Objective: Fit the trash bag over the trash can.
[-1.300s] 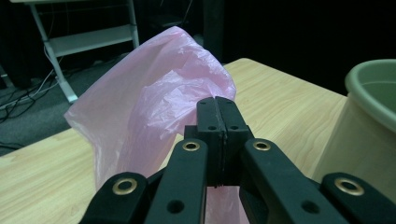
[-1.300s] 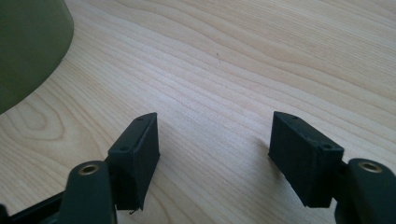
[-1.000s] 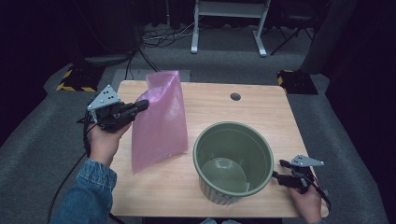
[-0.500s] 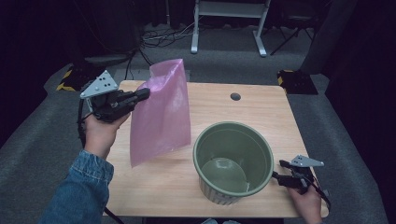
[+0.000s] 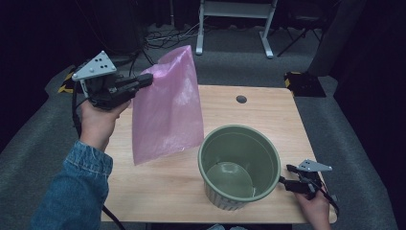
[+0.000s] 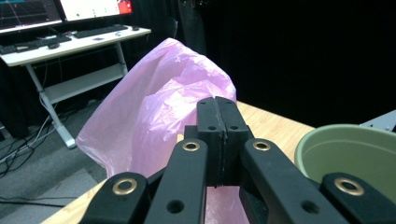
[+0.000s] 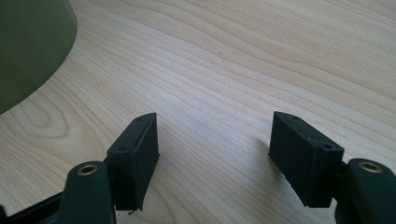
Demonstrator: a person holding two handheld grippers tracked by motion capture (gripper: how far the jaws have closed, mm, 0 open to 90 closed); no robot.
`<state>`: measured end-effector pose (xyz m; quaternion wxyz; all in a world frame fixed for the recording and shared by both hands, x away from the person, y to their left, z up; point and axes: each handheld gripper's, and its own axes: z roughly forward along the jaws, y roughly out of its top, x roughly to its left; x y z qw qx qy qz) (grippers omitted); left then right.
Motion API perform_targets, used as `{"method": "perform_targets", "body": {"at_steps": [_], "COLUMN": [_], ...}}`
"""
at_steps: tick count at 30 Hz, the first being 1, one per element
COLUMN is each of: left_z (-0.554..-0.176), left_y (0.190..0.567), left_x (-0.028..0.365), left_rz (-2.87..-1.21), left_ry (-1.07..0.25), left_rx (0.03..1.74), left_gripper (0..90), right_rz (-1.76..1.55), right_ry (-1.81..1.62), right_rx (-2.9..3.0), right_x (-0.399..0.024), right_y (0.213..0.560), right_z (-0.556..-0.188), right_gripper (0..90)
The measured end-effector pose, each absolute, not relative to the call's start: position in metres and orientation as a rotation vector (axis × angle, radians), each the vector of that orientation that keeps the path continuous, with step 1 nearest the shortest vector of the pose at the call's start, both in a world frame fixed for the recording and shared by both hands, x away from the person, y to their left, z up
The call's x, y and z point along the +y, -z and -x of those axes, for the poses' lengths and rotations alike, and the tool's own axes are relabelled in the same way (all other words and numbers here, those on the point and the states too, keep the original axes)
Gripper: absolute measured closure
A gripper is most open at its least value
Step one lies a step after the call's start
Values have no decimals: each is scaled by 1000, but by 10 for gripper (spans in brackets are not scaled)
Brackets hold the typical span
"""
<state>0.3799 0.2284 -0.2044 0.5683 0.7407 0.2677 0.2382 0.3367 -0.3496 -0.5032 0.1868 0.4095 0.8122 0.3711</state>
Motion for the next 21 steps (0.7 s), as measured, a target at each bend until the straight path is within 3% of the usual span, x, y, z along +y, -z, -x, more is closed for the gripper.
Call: {"method": "perform_targets", "body": {"at_steps": [21], "left_z": [-393], "left_y": [147], "left_x": [201], "left_rz": [-1761], "left_ry": [-552], "left_rx": [535], "left_gripper": [894], "right_rz": [-1153], "right_ry": [-1042], "right_rx": [2287], "right_x": [-350], "right_y": [503], "right_z": [-337], "right_gripper": [323]}}
